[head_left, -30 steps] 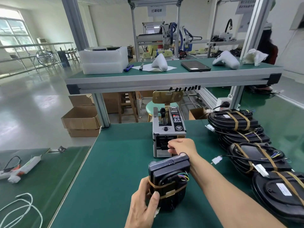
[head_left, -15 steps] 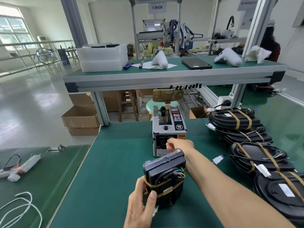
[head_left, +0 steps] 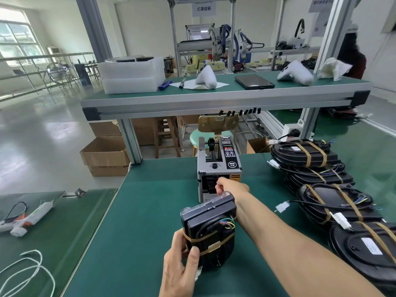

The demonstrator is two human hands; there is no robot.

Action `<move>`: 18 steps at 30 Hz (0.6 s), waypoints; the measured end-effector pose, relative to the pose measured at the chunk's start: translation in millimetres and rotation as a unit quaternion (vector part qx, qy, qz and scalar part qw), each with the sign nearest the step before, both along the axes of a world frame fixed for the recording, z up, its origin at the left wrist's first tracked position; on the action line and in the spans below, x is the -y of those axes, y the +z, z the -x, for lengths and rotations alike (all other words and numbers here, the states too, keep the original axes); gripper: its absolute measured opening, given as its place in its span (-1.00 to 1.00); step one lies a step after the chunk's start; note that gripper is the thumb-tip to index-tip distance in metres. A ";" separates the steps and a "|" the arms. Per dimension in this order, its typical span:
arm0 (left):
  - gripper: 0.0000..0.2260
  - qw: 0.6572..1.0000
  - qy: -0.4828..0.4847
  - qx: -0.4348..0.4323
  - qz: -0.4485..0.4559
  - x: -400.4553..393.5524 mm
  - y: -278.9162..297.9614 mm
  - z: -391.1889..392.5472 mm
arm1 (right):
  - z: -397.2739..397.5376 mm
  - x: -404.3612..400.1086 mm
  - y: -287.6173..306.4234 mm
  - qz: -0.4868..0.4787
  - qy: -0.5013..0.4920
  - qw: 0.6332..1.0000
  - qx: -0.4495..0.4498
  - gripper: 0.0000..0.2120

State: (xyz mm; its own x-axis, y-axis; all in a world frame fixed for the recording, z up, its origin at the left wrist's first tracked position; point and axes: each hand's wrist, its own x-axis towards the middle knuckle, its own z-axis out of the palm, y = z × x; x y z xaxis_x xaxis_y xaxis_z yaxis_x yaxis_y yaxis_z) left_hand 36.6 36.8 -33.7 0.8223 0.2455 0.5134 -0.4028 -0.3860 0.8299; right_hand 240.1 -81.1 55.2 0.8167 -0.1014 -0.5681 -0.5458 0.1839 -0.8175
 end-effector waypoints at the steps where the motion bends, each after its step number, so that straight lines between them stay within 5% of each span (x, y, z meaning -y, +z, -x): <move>1: -0.67 1.000 0.002 -0.003 -0.002 -0.1 -0.7 -0.6 | 0.8 1.0 0.7 0.004 0.003 1.000 0.003 -0.94; 11: -0.64 0.999 -0.047 -0.015 -0.011 3.1 1.0 -2.3 | 30.0 38.5 -12.9 0.012 0.107 0.994 0.031 -0.89; 18: -0.65 0.998 -0.056 -0.002 -0.013 4.3 1.8 -1.7 | 100.7 81.8 27.0 -0.055 0.080 0.974 0.207 -0.88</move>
State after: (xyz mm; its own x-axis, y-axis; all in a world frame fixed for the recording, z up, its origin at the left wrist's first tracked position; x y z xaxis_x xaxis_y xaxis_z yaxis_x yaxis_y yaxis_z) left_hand 38.3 32.5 -31.9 0.8465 0.1378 0.5143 -0.4408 -0.3601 0.8222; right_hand 139.4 -162.9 82.2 0.9781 0.0890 -0.1881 -0.2036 0.2232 -0.9533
